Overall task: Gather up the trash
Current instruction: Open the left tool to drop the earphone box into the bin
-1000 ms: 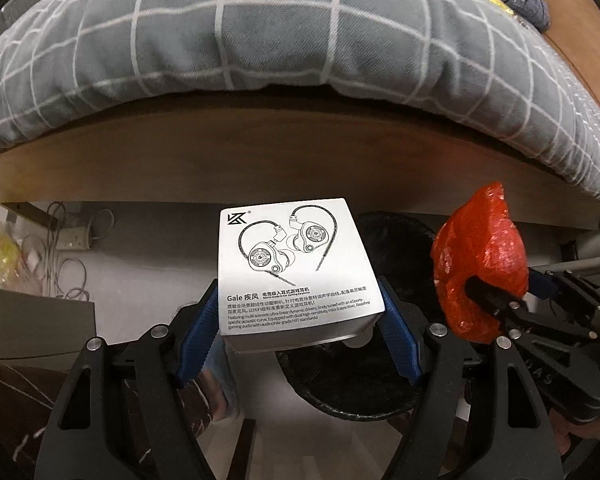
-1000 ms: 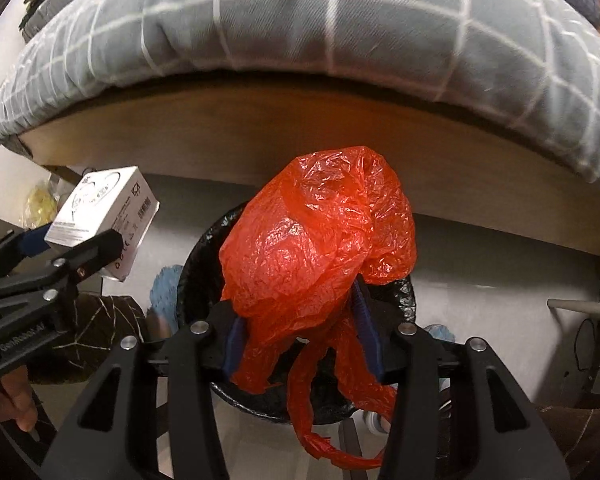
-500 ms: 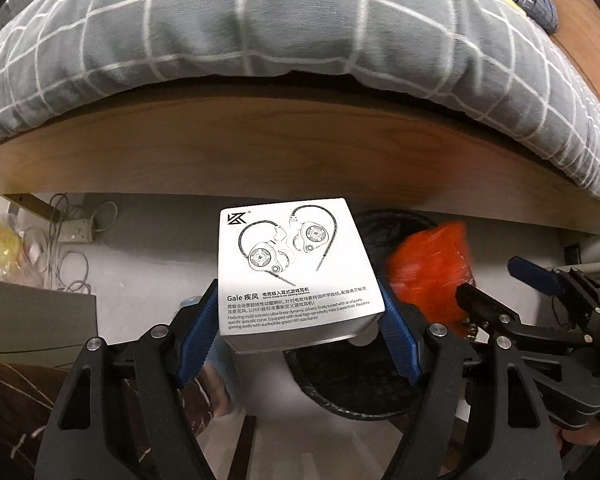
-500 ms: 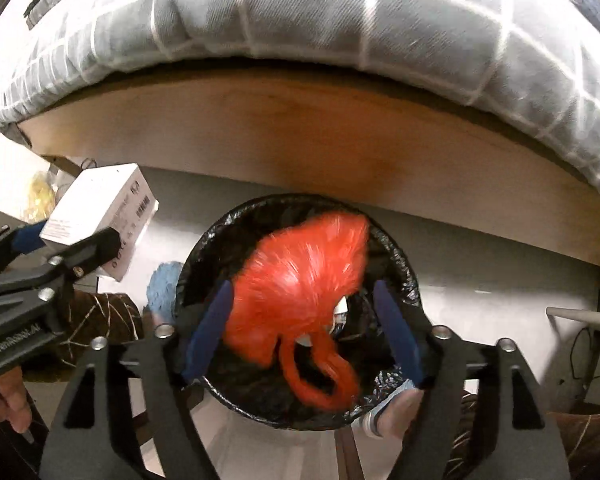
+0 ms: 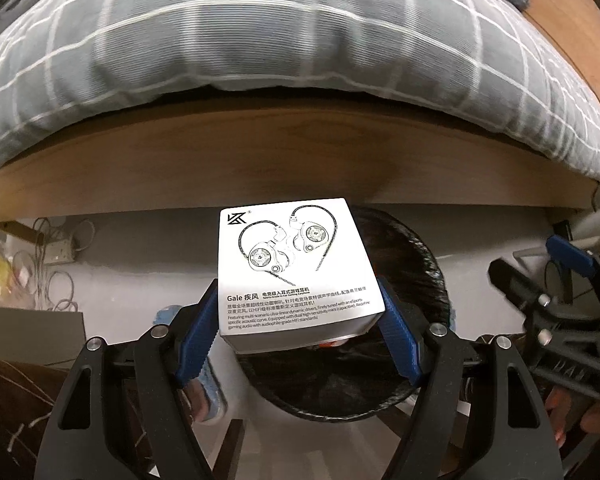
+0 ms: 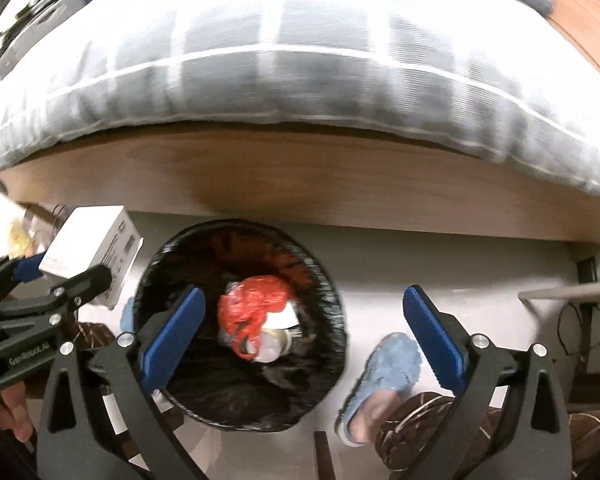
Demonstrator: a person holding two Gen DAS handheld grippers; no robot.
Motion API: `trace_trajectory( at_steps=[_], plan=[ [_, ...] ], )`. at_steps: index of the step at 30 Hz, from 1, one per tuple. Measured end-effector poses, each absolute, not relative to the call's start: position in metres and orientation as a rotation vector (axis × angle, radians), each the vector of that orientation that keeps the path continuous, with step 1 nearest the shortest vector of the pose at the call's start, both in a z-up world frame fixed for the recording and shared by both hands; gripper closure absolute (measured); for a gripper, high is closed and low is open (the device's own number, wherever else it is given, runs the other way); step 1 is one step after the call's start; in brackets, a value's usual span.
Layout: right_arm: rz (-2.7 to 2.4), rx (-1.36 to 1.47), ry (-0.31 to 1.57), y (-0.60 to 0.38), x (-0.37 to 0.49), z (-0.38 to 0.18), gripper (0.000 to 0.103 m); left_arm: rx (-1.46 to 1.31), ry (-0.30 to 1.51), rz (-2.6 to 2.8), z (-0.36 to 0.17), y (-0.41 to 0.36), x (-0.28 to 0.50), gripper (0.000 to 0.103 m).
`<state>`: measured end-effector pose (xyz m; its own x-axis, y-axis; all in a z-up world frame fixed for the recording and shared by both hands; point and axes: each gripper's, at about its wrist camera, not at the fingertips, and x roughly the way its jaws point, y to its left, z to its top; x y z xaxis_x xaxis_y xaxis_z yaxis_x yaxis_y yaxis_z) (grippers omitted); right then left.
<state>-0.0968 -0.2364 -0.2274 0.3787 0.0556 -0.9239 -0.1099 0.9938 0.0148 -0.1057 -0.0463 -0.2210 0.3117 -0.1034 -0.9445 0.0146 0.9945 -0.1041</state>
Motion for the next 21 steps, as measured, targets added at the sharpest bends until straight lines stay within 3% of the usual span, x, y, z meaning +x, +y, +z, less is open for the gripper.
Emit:
trace_trajectory(
  at_steps=[11, 15, 21],
  plan=[
    [0.019, -0.006, 1.165, -0.281, -0.096, -0.221, 0.008, -0.030, 1.254, -0.139, -0.223, -0.093, -0.100, 0.029],
    [0.014, -0.004, 1.160, -0.282, -0.095, -0.221, 0.008, 0.005, 1.228, -0.127, -0.222, -0.093, -0.100, 0.016],
    [0.007, -0.010, 1.143, -0.281, -0.093, -0.213, 0.008, -0.007, 1.190, -0.104, -0.211, -0.083, -0.098, 0.006]
  ],
)
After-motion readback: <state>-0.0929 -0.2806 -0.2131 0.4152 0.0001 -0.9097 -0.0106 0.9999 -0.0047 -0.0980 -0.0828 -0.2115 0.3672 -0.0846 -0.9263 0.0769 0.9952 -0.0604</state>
